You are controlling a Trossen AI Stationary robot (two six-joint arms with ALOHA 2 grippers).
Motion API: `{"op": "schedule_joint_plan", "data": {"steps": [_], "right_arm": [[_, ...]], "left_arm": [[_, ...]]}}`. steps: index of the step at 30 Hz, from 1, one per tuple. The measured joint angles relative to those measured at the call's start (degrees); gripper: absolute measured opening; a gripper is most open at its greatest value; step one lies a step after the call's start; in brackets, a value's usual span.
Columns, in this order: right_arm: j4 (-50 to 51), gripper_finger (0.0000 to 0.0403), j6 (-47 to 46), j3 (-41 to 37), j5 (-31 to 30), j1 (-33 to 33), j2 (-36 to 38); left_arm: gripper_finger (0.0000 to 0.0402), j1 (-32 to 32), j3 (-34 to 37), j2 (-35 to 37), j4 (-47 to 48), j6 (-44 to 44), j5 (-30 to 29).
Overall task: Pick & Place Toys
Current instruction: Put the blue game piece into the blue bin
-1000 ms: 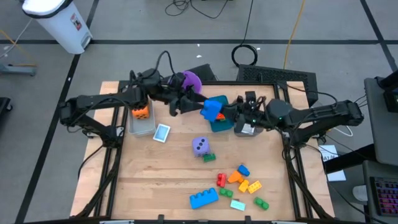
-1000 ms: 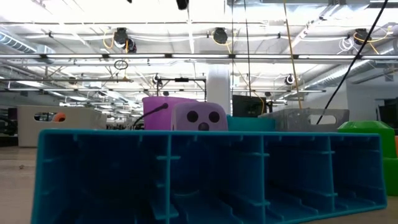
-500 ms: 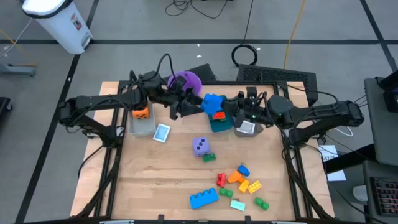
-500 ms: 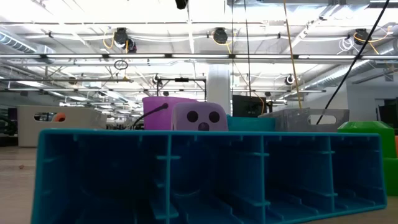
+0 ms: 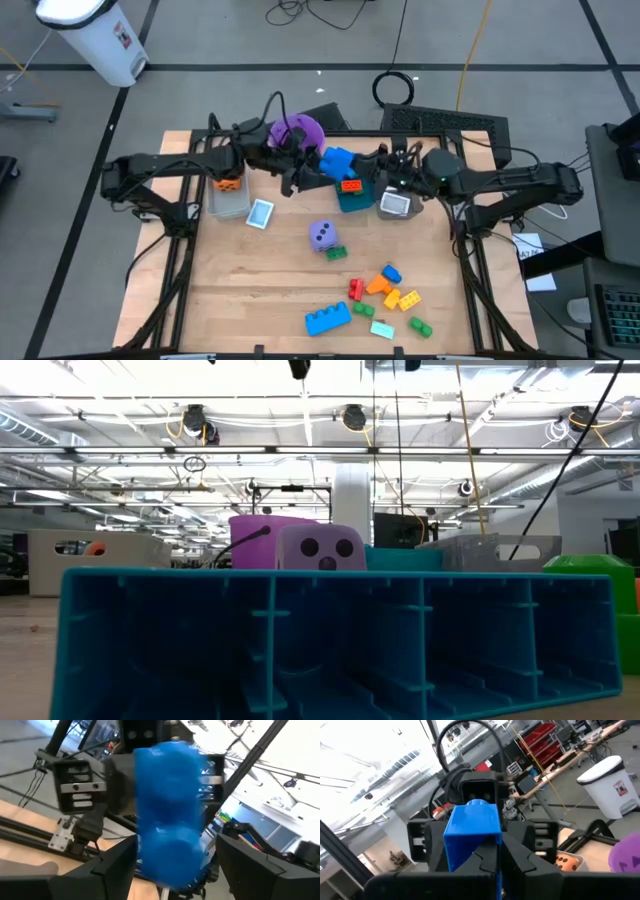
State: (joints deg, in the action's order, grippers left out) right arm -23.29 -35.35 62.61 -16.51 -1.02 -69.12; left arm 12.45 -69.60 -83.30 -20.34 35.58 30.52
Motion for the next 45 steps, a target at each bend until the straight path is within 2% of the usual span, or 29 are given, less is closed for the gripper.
{"op": "schedule_joint_plan", "data": {"steps": [12,23,27,31,34,38,45], "right_arm": [[-0.07,0.0000,-0.12,0.00,0.28,0.26,-2.06],[-0.50,0.0019,0.93,0.00,0.74,0.22,-2.03],[0.03,0.0040,4.63,0.00,0.95,0.22,-1.29],[1.59,0.0078,8.56,-0.11,1.99,1.02,1.36],[5.10,0.0111,9.71,-0.11,1.49,1.83,4.88],[10.92,0.0149,12.22,-0.04,1.49,2.18,10.24],[15.54,0.0180,18.80,0.00,1.72,0.08,19.14]], "left_arm": [[0.0269,1.26,-0.10,-1.87,-3.97,2.21,1.47],[0.0147,1.82,-0.10,-1.80,-3.84,2.02,3.93],[0.0147,1.82,-0.11,-1.80,-3.99,1.28,4.65],[0.0159,1.81,-0.17,-1.78,-5.36,0.74,5.35],[0.0165,1.79,-0.18,-1.76,-7.49,0.89,5.97],[0.0153,1.72,-0.18,-1.75,-6.56,-0.66,5.81],[0.0158,1.74,-0.18,-2.90,6.58,-11.12,-3.55]]}}
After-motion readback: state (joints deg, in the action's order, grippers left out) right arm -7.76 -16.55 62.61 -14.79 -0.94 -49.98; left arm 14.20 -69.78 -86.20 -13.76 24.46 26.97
